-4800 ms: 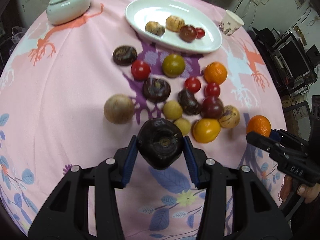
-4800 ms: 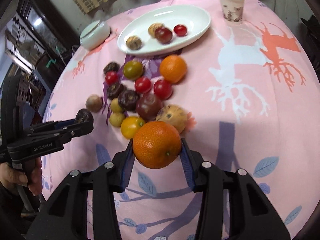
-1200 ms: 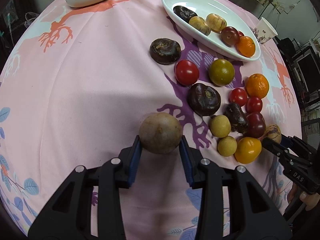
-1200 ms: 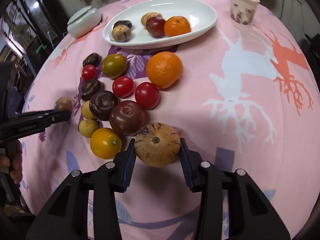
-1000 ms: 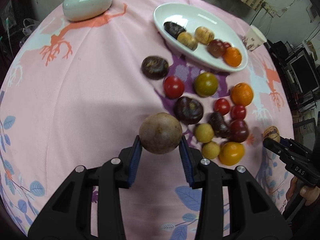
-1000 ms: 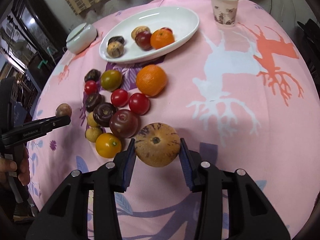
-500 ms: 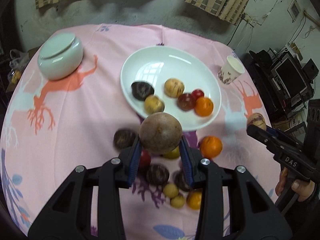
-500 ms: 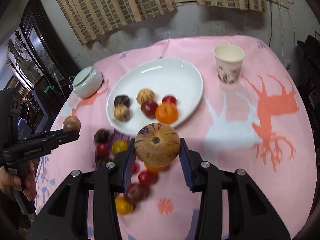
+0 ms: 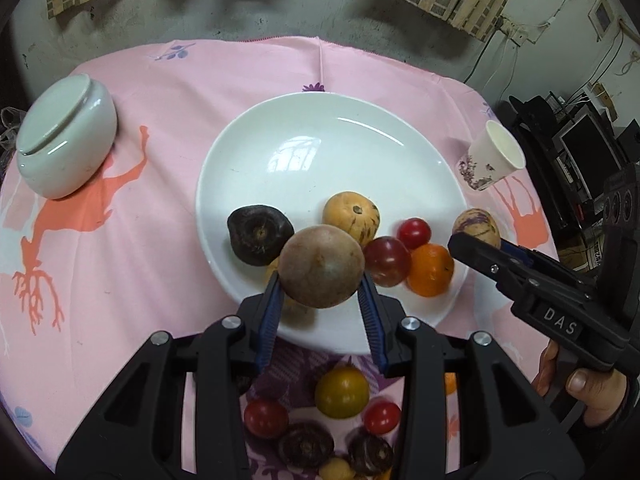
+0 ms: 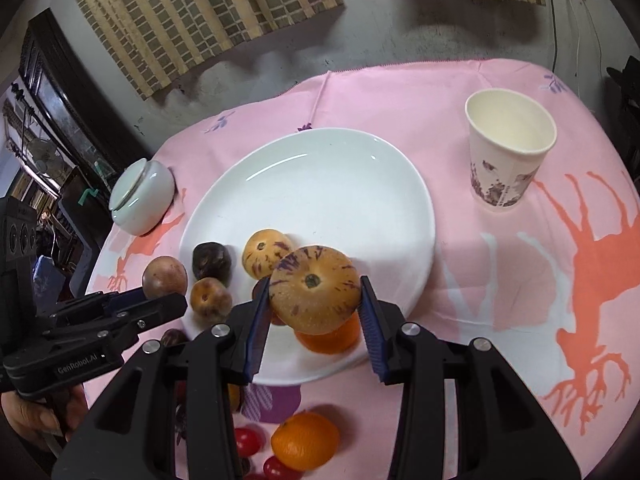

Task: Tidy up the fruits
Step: 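Place the brown fruit on the plate with the left tool while the right tool places the pepino there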

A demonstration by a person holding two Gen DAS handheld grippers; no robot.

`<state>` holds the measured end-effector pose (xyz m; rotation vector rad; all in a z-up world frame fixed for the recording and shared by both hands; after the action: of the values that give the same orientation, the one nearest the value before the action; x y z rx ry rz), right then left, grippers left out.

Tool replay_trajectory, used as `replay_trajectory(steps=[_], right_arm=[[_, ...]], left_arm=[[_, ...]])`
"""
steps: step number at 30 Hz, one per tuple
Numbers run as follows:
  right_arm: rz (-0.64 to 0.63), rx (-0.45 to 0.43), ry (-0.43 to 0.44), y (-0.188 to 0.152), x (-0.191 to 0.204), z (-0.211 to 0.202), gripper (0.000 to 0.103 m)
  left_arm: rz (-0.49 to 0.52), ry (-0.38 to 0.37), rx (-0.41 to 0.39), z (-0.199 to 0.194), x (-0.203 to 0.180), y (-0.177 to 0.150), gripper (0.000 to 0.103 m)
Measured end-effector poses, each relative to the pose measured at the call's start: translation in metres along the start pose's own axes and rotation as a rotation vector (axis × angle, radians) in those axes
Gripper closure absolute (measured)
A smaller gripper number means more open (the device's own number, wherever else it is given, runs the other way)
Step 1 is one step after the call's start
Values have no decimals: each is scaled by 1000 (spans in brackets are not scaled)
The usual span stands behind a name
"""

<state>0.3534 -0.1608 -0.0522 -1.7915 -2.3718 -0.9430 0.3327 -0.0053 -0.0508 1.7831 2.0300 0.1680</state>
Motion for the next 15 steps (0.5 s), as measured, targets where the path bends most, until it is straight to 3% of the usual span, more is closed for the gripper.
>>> replay_trajectory(steps=[7,11,15], right_arm=[[69,18,-5,4,-8,17,58],[86,13,-26,5,-10,16,57],[65,5,-27,-1,-6,5,57]], left_arm=[[-16,7,15,14,-2,3,63],[-4,8,2,5,-5,3,53],[-11,12,-19,-11,-2,-1,50]])
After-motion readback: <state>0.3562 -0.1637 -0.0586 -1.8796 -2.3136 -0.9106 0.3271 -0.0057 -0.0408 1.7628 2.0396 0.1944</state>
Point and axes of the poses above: each gripper's, at about its wrist camera, not at the fingertips, and z roughly the way its jaws point, x to its left, y to its top, the point moved 6 cm from there along z, roughly the way its jaws point, and after that the axes turned 4 degrees about x, right-handed, at the moved point
